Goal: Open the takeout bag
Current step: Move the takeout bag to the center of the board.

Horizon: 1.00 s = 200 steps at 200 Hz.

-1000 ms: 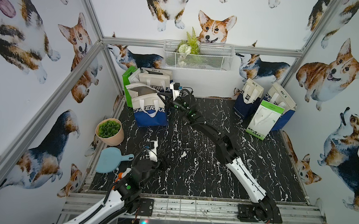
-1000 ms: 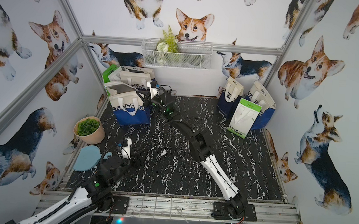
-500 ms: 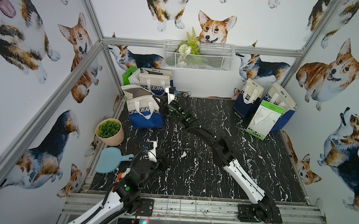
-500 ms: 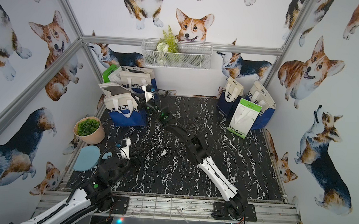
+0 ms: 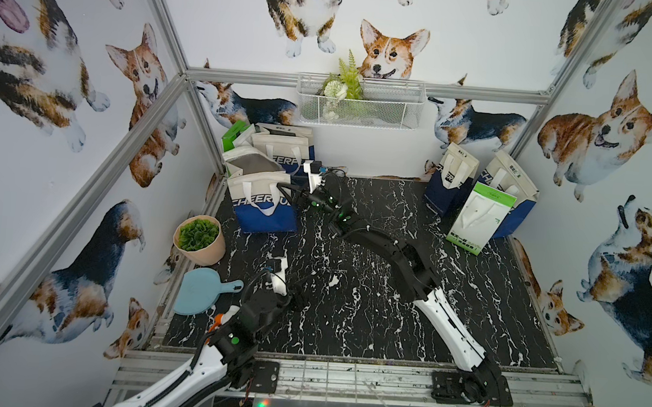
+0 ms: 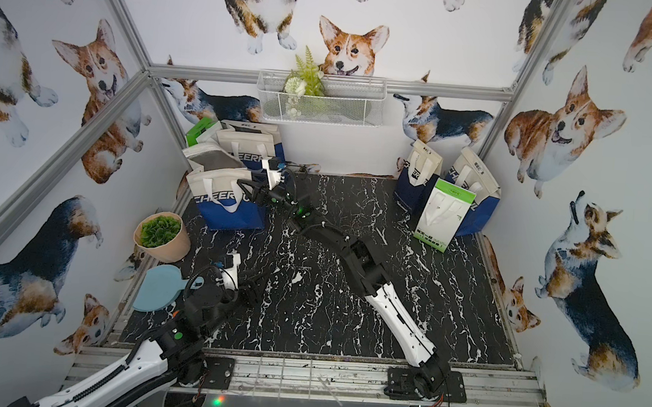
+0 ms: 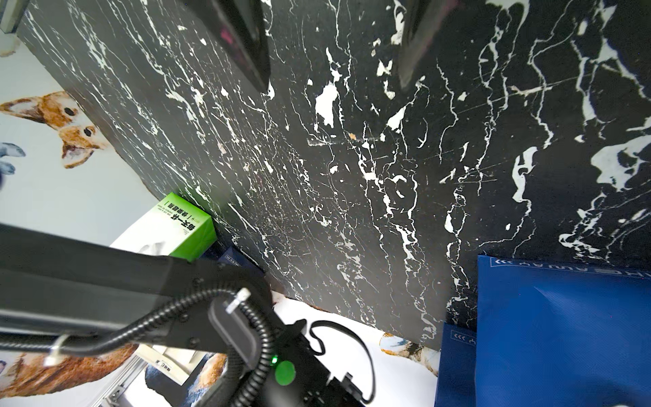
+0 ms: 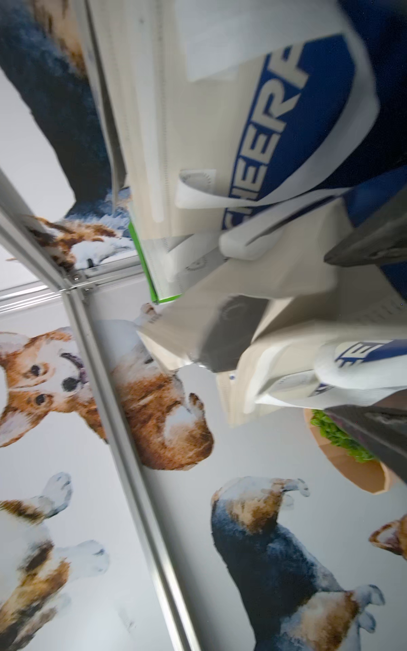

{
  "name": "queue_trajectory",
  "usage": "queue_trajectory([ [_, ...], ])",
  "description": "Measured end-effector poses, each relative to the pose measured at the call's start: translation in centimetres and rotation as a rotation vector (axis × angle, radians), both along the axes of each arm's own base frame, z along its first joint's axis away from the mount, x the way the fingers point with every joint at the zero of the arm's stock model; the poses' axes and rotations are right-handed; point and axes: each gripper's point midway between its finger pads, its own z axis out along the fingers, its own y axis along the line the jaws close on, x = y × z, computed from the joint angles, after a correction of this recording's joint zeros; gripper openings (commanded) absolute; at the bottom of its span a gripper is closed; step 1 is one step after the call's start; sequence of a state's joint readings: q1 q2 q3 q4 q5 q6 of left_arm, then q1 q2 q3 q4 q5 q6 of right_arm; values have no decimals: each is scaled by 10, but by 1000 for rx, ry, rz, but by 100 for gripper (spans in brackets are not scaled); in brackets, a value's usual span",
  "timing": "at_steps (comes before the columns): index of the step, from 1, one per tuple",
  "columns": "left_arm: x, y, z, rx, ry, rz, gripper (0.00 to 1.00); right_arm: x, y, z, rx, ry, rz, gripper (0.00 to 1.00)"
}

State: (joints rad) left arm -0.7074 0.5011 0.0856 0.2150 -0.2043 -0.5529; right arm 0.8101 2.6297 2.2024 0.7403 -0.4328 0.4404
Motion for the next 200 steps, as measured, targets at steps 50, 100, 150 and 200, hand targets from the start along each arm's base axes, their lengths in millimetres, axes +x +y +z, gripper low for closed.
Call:
queue_trajectory([
  [50,14,-11,-21,92,61,-7,57,-11,-80,16,-50,35,-124,66],
  [100,72,-31,-18,190,67,38,56,-43,-178,37,-52,16,-293,64],
  [150,184,-39,-9,117,45,81,53,-98,-232,71,-53,-90,-347,64],
  [200,260,-45,-15,117,26,59,53,-118,-257,88,-53,-151,-400,64],
])
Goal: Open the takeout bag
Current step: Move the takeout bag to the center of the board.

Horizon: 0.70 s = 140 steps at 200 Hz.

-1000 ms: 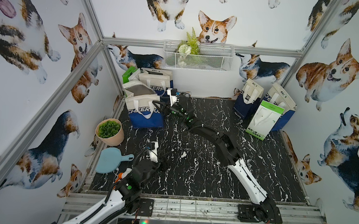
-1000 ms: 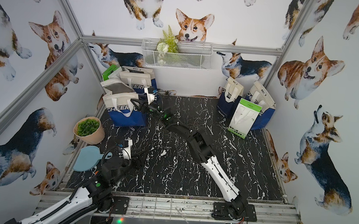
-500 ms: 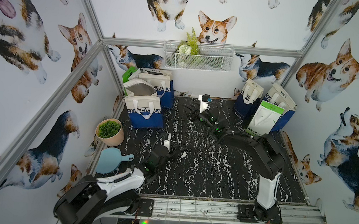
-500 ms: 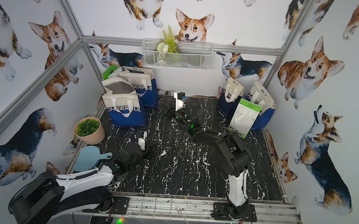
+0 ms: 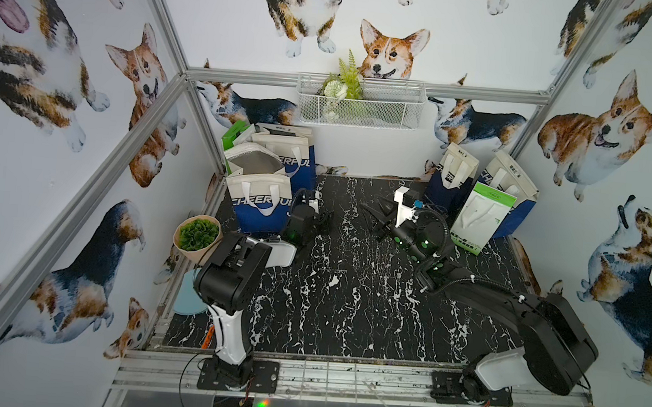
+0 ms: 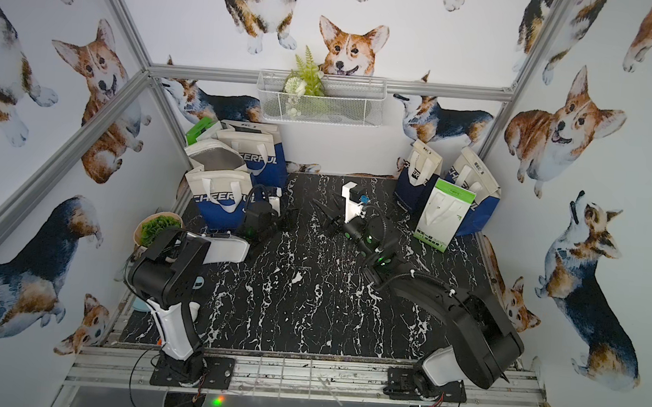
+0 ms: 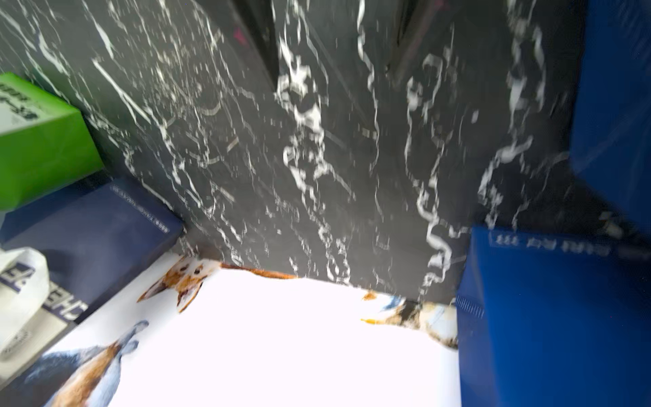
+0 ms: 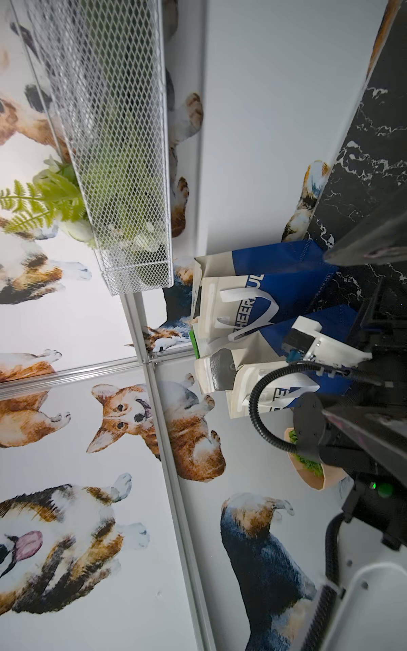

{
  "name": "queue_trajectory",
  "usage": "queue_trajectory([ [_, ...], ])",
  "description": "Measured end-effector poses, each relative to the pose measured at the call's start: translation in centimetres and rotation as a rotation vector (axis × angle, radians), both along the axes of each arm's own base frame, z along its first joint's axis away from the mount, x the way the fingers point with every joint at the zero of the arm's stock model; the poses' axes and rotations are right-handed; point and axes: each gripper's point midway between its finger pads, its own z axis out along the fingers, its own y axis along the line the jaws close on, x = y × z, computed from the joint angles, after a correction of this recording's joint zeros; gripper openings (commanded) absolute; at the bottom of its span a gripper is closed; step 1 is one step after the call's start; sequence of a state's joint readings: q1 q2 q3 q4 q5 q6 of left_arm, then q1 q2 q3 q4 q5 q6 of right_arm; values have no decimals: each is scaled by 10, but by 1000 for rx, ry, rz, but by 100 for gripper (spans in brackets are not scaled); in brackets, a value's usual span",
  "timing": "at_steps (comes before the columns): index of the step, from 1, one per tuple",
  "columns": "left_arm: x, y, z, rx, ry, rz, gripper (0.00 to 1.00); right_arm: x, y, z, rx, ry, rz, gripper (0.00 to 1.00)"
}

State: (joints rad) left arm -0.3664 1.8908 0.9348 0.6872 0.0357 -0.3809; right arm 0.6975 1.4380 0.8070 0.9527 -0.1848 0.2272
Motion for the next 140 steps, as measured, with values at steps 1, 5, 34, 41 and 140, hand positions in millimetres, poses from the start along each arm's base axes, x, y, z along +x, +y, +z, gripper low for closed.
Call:
queue_trajectory([
  [1,1,1,0,0,0,1,53,0,0,0,0,-2,-1,64],
  [5,5,3,-1,3,1,4,53,-1,-1,1,-3,-6,-2,64],
  [34,20,38,-25,24,60,64,53,-2,-3,-4,-21,-1,-8,64],
  [41,23,44,-27,26,70,75,53,-3,-3,-5,-23,0,-8,64],
  [140,33,89,-35,-8,145,169,53,-1,-9,-7,-60,-16,-46,68],
])
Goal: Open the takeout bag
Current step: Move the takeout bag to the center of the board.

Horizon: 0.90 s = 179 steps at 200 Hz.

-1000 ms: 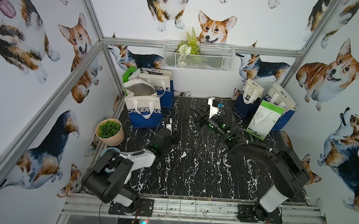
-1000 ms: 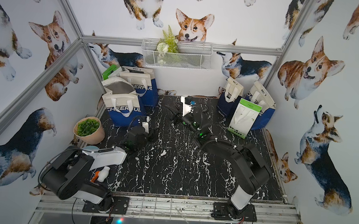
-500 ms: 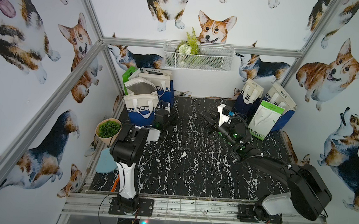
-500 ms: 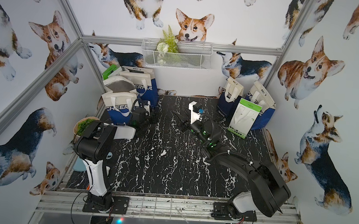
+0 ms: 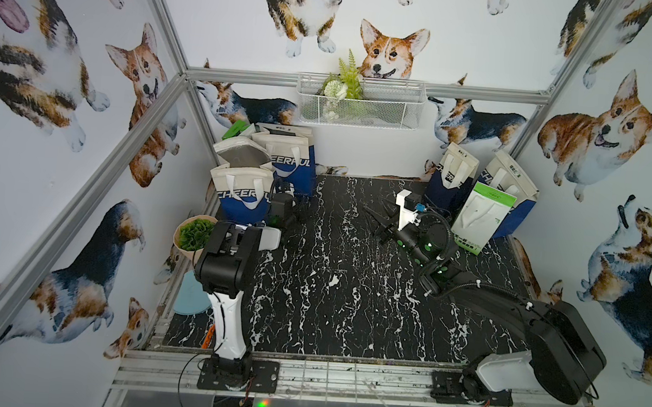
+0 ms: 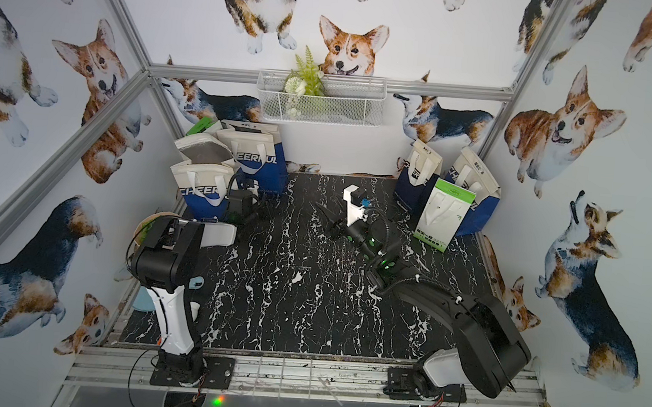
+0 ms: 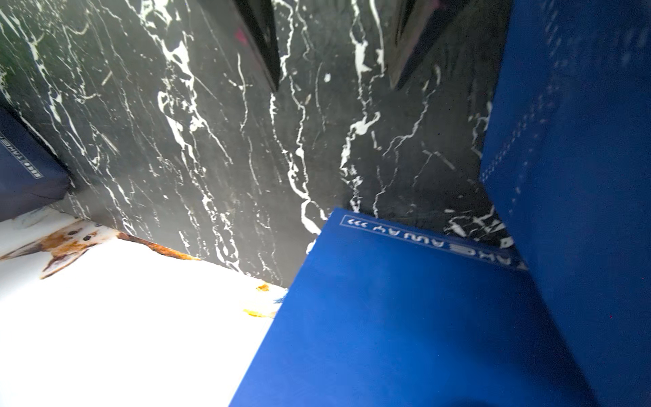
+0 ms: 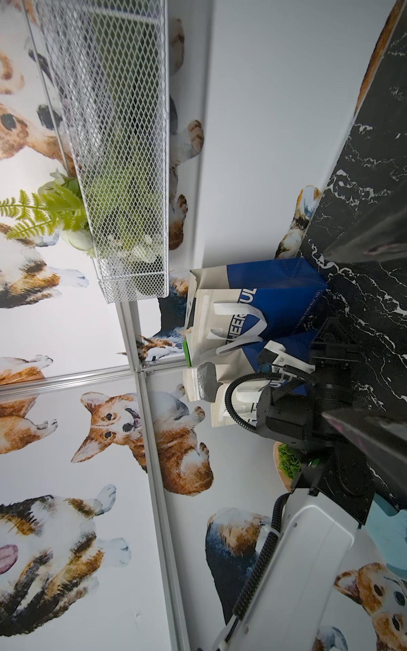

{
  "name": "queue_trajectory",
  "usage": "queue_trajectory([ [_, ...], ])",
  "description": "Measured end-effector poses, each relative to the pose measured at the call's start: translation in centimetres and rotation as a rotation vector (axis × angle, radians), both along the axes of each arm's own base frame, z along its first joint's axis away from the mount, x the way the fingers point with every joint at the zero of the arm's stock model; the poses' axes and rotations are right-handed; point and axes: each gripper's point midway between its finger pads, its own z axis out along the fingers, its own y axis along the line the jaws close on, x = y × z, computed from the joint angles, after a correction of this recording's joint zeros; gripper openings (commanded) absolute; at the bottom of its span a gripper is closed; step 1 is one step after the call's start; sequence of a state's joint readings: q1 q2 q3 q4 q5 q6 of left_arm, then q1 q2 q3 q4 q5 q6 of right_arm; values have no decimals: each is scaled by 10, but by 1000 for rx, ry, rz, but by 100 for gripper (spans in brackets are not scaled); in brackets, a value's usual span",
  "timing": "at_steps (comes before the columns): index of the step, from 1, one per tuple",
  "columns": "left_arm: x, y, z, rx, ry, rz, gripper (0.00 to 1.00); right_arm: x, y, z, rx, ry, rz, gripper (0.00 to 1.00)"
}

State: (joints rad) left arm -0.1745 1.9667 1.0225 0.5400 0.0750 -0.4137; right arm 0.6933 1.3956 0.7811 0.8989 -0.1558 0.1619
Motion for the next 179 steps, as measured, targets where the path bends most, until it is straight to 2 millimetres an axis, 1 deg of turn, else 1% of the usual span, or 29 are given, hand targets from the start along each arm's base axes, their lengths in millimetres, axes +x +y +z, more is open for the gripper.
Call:
queue_trajectory([
  [18,-4,-1,0,-6,0,-11,53,1,0,-3,-27,3,-10,70],
  [34,-14,-13,4,-19,-7,-52,54,3,-4,-5,-70,1,-35,73],
  [46,-26,-37,18,-29,-37,-126,55,8,-10,-4,-114,6,-63,74],
  [51,-29,-46,24,-35,-51,-152,56,12,-16,-1,-131,6,-91,74],
  [59,-39,-69,43,-41,-94,-215,57,18,-26,3,-147,18,-125,74],
  [65,-45,-81,54,-44,-117,-248,57,25,-38,8,-156,29,-162,74],
  [70,-54,-98,67,-49,-148,-296,57,32,-52,12,-160,39,-202,74],
  [78,-67,-117,81,-54,-183,-351,57,40,-71,16,-166,54,-257,74],
  [84,-79,-132,89,-58,-205,-393,57,45,-90,19,-172,73,-305,74],
  [87,-81,-135,90,-58,-210,-401,57,46,-94,19,-172,76,-314,74],
  [94,-97,-149,92,-64,-218,-449,57,51,-117,19,-180,101,-379,74],
  [96,-104,-155,91,-67,-218,-471,57,52,-124,19,-182,108,-400,74],
  [98,-104,-155,91,-67,-218,-471,57,53,-128,19,-183,112,-410,74],
  [101,-110,-159,89,-68,-218,-485,57,55,-140,19,-186,122,-445,74],
  [102,-112,-161,87,-68,-216,-489,57,55,-140,19,-186,122,-445,74],
  [104,-118,-165,83,-68,-208,-502,57,56,-151,19,-189,131,-475,74],
  [109,-126,-170,77,-66,-195,-521,56,57,-162,19,-191,142,-503,75],
  [111,-132,-174,72,-65,-185,-533,56,58,-172,20,-189,151,-534,76],
  [114,-135,-176,69,-64,-178,-541,56,58,-176,20,-190,154,-547,76],
  [116,-140,-179,64,-62,-165,-552,56,59,-188,21,-188,162,-582,76],
  [119,-147,-183,59,-61,-152,-570,56,59,-192,20,-189,165,-596,76],
  [124,-156,-189,52,-61,-139,-593,56,60,-210,20,-191,179,-653,76],
  [138,-178,-204,40,-77,-116,-660,55,60,-242,20,-184,208,-760,76],
  [148,-192,-213,31,-92,-102,-699,55,61,-266,14,-184,237,-824,77],
  [151,-196,-215,27,-97,-94,-708,55,61,-278,11,-185,252,-863,78],
  [152,-198,-216,26,-99,-92,-712,55,61,-278,11,-185,252,-863,78],
  [165,-211,-220,17,-113,-71,-749,55,60,-312,-3,-184,307,-971,79],
  [172,-216,-221,16,-121,-69,-762,55,58,-326,-11,-187,338,-1013,80],
  [179,-219,-221,16,-130,-71,-770,55,57,-335,-18,-192,360,-1034,80],
])
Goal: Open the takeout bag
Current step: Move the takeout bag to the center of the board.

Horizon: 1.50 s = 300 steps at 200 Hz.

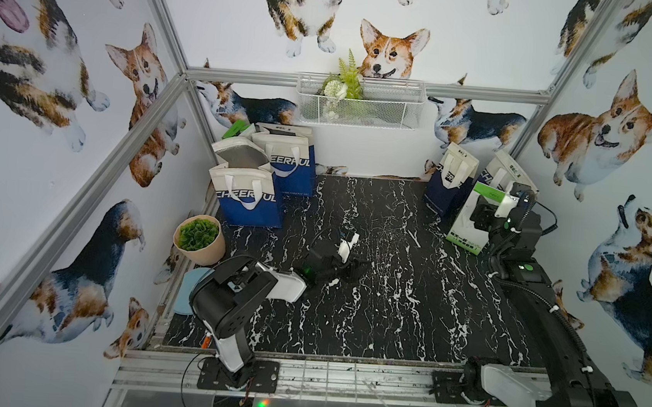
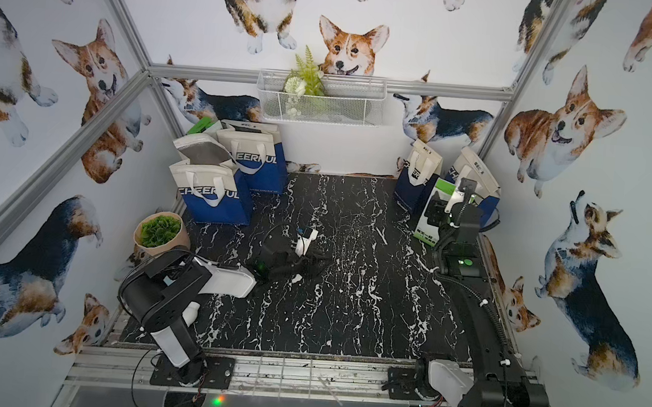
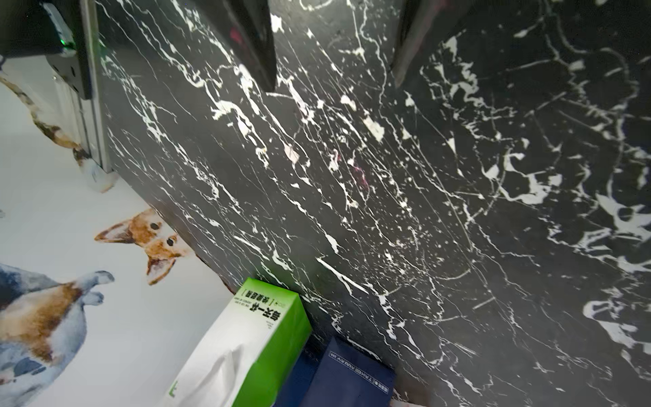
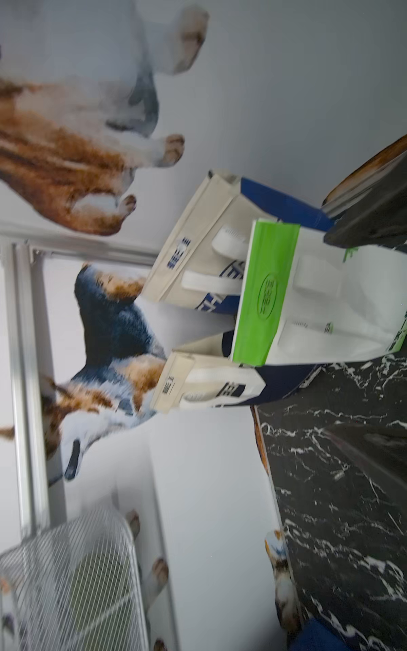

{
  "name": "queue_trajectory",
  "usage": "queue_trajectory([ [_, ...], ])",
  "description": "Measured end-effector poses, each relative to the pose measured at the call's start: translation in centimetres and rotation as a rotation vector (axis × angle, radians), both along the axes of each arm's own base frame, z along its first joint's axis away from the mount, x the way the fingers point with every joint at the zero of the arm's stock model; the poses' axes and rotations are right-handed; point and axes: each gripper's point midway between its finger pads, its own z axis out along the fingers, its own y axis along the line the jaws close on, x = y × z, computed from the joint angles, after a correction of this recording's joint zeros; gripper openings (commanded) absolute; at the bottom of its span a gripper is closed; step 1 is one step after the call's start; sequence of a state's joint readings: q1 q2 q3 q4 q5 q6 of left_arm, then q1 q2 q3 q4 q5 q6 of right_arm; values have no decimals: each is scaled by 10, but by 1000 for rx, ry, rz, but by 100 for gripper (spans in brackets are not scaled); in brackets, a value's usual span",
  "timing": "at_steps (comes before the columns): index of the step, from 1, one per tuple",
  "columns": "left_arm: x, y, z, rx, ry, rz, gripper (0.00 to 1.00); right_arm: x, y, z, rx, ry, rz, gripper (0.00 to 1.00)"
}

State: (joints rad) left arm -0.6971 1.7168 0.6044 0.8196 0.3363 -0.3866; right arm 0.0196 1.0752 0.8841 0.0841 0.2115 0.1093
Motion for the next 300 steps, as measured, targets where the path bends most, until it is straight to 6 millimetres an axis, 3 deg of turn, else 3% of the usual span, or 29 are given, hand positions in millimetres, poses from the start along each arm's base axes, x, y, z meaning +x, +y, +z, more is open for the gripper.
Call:
queue_trajectory([
  [49,-6,3,22,-33,-59,-12,56,-15,-51,-31,16,85,-162,88],
  [77,-8,3,28,-36,-84,-19,56,-7,-78,-47,70,133,-194,87],
  [99,-10,3,30,-39,-87,-32,56,14,-74,-63,108,194,-126,88],
  [142,-13,2,37,-47,-105,-47,56,33,-77,-96,180,260,-48,83],
  [193,-14,4,39,-45,-114,-50,56,54,-63,-108,255,260,76,64],
  [205,-14,4,39,-42,-115,-50,56,57,-58,-109,272,261,107,52],
  [220,-15,4,38,-40,-114,-51,56,60,-52,-109,293,259,142,29],
  [253,-15,4,38,-39,-115,-51,56,61,-38,-110,330,257,214,6],
  [277,-15,4,38,-39,-115,-51,56,62,-25,-109,337,260,259,0],
  [300,-16,5,36,-36,-113,-51,56,60,-5,-105,322,266,303,0],
])
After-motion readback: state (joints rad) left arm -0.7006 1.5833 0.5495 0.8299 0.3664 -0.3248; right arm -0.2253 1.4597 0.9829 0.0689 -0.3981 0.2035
